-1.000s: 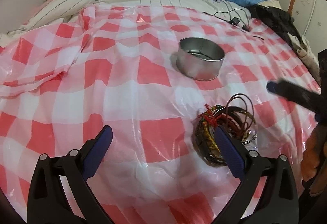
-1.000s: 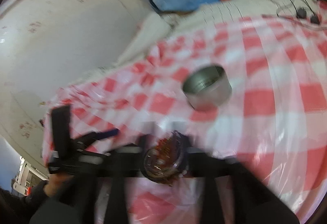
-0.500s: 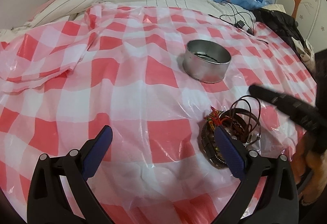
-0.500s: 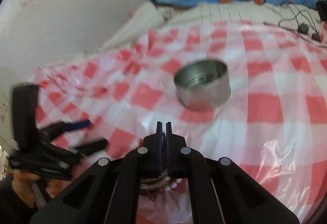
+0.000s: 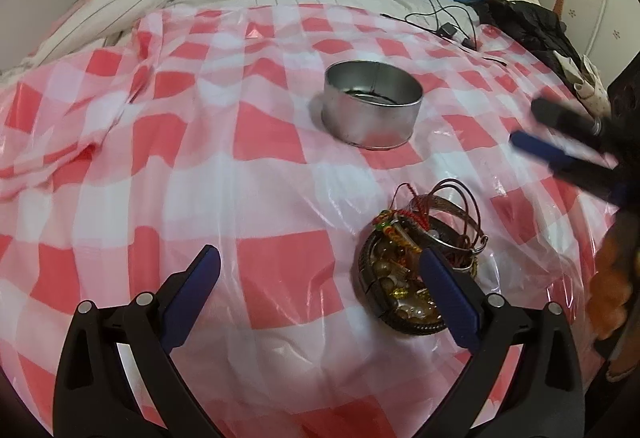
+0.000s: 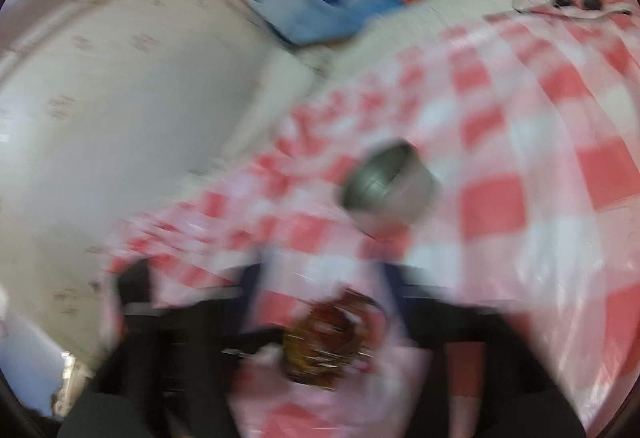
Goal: Organize jewelry
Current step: 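Lift the red cord bracelet with the right gripper and carry it to the silver tin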
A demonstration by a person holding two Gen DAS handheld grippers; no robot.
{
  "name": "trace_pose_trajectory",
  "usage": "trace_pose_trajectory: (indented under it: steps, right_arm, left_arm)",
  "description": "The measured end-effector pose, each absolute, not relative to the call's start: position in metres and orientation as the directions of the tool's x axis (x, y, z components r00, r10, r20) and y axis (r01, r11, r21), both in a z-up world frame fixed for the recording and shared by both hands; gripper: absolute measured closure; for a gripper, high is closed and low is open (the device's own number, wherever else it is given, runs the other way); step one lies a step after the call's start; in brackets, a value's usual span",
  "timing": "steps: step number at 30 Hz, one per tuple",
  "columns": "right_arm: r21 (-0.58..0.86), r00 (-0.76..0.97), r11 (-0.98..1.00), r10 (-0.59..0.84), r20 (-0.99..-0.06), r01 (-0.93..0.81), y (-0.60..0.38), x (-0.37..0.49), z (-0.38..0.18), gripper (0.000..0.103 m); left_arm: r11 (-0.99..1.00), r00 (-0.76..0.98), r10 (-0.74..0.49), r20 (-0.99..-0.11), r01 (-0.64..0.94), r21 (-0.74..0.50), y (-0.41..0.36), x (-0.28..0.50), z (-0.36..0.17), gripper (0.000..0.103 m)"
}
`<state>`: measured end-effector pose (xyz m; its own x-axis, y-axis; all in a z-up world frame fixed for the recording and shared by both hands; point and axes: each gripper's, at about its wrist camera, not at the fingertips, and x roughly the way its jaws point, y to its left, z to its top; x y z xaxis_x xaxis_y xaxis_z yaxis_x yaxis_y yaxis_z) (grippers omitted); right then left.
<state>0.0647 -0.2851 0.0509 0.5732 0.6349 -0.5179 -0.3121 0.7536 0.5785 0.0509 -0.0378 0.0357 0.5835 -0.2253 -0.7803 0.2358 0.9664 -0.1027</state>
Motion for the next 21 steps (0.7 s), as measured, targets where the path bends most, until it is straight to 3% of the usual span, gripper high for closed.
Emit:
trace_pose_trajectory:
  steps: [5, 6, 7, 8, 9, 11, 16, 19, 21]
  right_arm:
    - [0.363, 0.557, 0.863, 0.504, -0.66, -0.351, -0.241, 0.066, 0.033, 0.033]
    - [0.355, 0.542, 0.865, 0.499, -0.676, -0.353, -0.236, 0.069, 0.027, 0.042]
    - [0.358, 0.512, 0.862, 0.503, -0.697, -0.359, -0.23, 0.072, 0.018, 0.063]
    - [0.353, 0.508, 0.863, 0.499, -0.702, -0.36, -0.232, 0.07, 0.014, 0.077]
    - [0.374, 0.499, 0.851, 0.52, -0.693, -0.369, -0.233, 0.069, 0.013, 0.1]
    - [0.453, 0.503, 0.803, 0.595, -0.626, -0.386, -0.241, 0.065, 0.02, 0.101]
    - [0.709, 0.482, 0.533, 0.822, -0.304, -0.462, -0.278, 0.056, 0.05, 0.101]
    - [0.75, 0.483, 0.441, 0.856, -0.185, -0.493, -0.293, 0.053, 0.065, 0.101]
    - [0.756, 0.495, 0.427, 0.854, -0.157, -0.496, -0.301, 0.051, 0.071, 0.101]
  left_arm:
    - [0.968, 0.589, -0.23, -0.775, 0.221, -0.12, -0.03, 0.048, 0.039, 0.007]
    - [0.967, 0.589, -0.233, -0.774, 0.222, -0.122, -0.03, 0.047, 0.039, 0.007]
    - [0.967, 0.589, -0.233, -0.774, 0.223, -0.121, -0.03, 0.047, 0.039, 0.007]
    - [0.967, 0.59, -0.231, -0.773, 0.224, -0.118, -0.03, 0.047, 0.04, 0.007]
    - [0.968, 0.591, -0.229, -0.773, 0.225, -0.115, -0.03, 0.047, 0.04, 0.007]
    - [0.968, 0.592, -0.227, -0.774, 0.225, -0.112, -0.03, 0.047, 0.04, 0.007]
    - [0.968, 0.591, -0.227, -0.774, 0.226, -0.111, -0.03, 0.047, 0.04, 0.007]
    - [0.966, 0.588, -0.234, -0.774, 0.232, -0.116, -0.031, 0.047, 0.039, 0.007]
    - [0.962, 0.59, -0.247, -0.769, 0.246, -0.121, -0.032, 0.046, 0.04, 0.007]
